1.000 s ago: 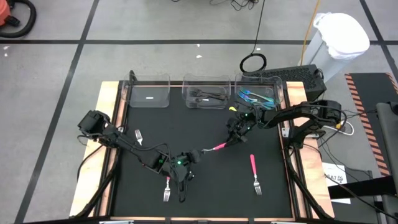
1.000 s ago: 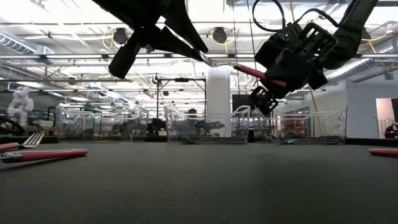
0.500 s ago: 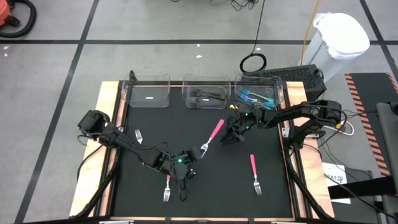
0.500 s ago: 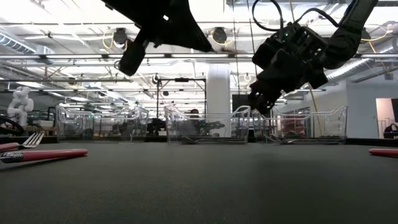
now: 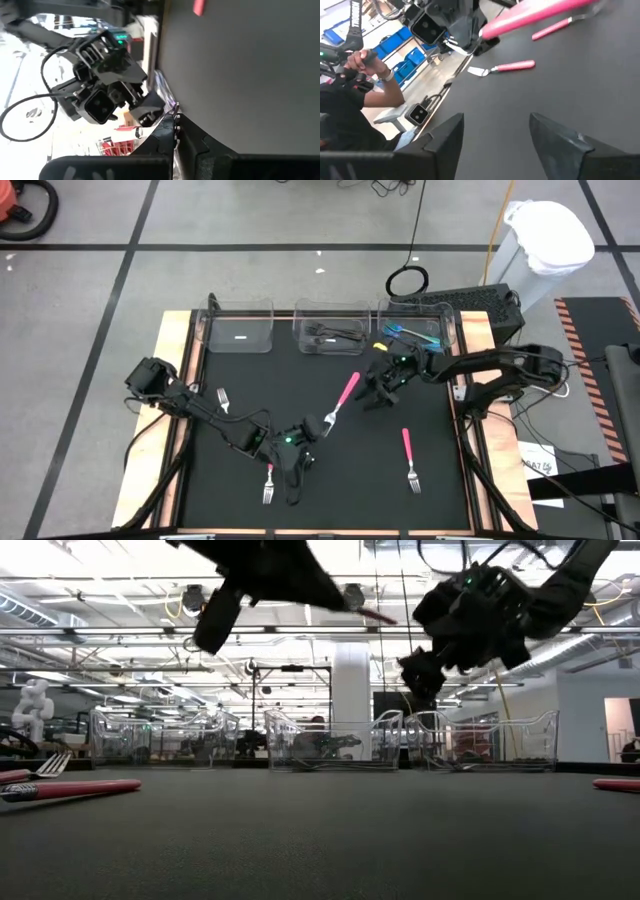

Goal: Sort silverware by color (type)
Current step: Put the pink fork into the left transparent bin

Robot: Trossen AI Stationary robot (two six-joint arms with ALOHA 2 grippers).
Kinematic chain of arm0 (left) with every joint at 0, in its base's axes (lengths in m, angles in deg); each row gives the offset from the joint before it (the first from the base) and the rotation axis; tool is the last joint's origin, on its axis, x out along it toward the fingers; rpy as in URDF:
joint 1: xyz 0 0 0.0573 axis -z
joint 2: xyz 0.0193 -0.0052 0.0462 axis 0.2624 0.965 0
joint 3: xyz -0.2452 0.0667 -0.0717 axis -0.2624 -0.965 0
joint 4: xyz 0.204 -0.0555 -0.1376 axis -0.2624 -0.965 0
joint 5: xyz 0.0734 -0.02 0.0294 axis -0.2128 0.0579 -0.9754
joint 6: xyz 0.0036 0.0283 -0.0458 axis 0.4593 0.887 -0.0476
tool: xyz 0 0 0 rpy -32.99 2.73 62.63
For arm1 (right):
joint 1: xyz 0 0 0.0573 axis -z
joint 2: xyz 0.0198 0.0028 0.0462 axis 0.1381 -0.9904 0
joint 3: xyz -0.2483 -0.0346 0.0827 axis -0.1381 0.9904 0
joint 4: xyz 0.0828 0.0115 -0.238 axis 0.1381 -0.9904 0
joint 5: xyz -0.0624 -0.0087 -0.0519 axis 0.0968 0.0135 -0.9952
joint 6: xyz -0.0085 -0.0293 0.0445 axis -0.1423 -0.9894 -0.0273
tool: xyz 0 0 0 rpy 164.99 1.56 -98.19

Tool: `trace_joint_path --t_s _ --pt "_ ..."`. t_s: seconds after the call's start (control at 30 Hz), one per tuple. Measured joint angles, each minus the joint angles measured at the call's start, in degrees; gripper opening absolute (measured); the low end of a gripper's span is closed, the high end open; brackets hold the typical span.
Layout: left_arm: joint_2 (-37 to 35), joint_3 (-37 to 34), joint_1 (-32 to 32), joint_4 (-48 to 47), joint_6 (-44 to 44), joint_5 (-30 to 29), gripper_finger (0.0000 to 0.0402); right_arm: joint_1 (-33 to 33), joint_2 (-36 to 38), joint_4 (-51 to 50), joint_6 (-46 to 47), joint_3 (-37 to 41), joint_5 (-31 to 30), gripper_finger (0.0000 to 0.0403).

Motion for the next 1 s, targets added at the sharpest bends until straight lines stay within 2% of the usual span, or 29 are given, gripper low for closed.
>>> trace_joint_path --t_s 0.13,0.3,0.43,0.53,0.67,0.8,1.0 --pt "0.0 0.0 0.2 6.8 0.0 3.3 0.0003 0.3 7.4 -8.5 -4.2 0.0 -0.6 0.0228" --pt "0.0 0.0 -0.2 12.6 0.1 13.8 0.0002 0.3 18.3 -20.0 -13.2 0.0 -6.5 0.0225" --pt "0.0 0.0 -1.1 16.9 0.3 18.5 0.0002 -0.6 27.0 -28.3 -23.2 0.0 -9.9 0.0225" --pt "0.0 0.0 -1.4 20.9 1.7 21.9 0.0002 -2.6 32.9 -33.3 -29.0 0.0 -15.7 0.0226" --pt "0.0 0.0 -1.8 25.9 3.2 27.6 0.0002 -6.3 38.5 -35.8 -34.2 0.0 -25.2 0.0239" --pt "0.0 0.0 -1.9 31.5 6.6 31.6 0.0002 -10.1 42.5 -34.8 -38.0 0.0 -31.7 0.0255" --pt "0.0 0.0 -2.7 34.3 5.3 40.1 0.0002 -15.1 46.7 -34.1 -41.7 0.0 -33.1 0.0262"
